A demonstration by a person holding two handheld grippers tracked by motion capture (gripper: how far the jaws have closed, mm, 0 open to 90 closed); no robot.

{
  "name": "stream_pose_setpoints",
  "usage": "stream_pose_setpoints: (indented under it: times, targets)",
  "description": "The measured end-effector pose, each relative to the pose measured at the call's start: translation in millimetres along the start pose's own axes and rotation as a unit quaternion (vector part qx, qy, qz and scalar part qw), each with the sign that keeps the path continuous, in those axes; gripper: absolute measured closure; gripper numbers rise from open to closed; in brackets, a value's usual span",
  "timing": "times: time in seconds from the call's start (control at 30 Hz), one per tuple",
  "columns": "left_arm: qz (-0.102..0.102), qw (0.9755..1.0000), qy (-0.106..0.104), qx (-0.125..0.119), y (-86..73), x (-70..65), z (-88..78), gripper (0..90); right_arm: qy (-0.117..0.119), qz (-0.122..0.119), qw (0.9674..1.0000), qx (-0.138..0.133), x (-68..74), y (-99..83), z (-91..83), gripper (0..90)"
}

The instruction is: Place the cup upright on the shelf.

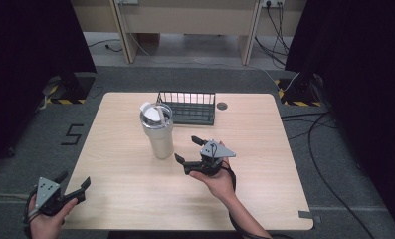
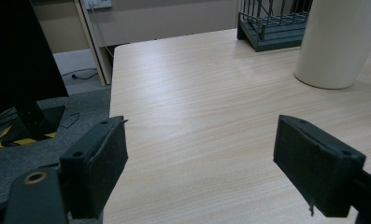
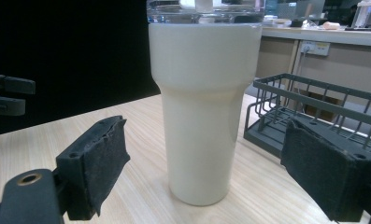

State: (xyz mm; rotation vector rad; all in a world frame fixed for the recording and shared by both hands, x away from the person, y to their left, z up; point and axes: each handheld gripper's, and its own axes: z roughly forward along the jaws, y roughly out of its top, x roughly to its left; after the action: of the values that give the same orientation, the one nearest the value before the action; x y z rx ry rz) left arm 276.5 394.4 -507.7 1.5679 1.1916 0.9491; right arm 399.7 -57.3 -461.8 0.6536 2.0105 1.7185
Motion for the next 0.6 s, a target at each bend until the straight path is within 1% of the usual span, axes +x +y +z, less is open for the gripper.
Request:
stream_pose_setpoints:
  times: [0.27, 0.43, 0.6]
  targets:
    - [-0.001, 1.0, -0.001, -0.001, -0.1, 0.0, 0.1, 16.8, 0.003, 0.004, 1.0, 0.003, -1.0, 0.2, 12.4, 14.7]
    - [0.0, 1.0, -0.001, -0.001, 0.0, 0.0, 0.0, 16.8, 0.006, 0.002, 1.0, 0.006, -1.8, 0.3, 20.5, 14.7]
    - [-0.001, 1.0, -0.002, -0.001, -0.1, 0.1, 0.0, 16.8, 0.008, 0.003, 0.9998, 0.017, -2.6, -1.2, 31.0, 14.7]
